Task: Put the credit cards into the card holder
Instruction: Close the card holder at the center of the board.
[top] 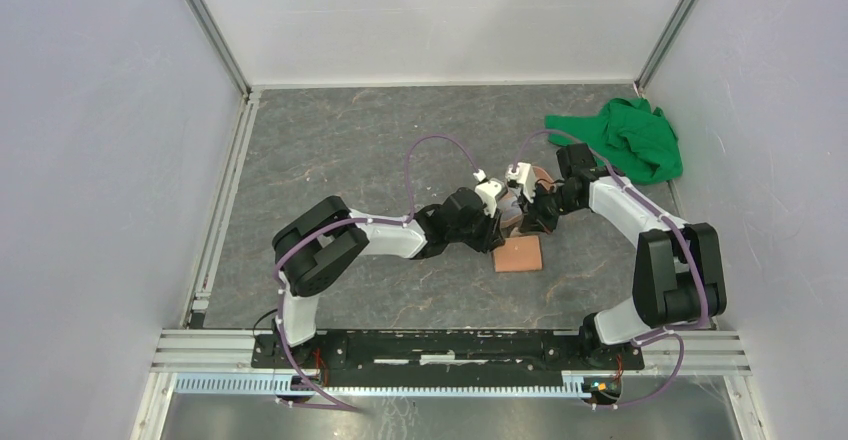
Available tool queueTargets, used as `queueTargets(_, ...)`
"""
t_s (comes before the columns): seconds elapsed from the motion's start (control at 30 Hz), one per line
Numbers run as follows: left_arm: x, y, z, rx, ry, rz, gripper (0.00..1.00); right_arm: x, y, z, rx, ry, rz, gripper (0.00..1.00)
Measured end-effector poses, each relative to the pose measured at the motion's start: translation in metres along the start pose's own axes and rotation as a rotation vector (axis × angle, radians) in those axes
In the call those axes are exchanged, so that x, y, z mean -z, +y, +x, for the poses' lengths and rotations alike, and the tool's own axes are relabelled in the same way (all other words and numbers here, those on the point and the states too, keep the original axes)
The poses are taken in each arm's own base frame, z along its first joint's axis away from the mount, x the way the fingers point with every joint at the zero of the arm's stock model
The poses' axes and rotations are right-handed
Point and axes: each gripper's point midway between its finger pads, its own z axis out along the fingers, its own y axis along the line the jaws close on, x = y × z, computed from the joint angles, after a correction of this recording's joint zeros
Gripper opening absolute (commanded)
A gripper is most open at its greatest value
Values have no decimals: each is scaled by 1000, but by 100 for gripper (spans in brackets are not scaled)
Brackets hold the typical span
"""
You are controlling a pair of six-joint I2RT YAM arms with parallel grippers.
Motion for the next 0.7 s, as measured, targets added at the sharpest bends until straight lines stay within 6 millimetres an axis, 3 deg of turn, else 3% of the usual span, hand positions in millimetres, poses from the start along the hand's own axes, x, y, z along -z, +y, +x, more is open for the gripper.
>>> queueTargets(0.7,-3,5,0,35,22,-43,21,-9,35,15,245,44,-148,0)
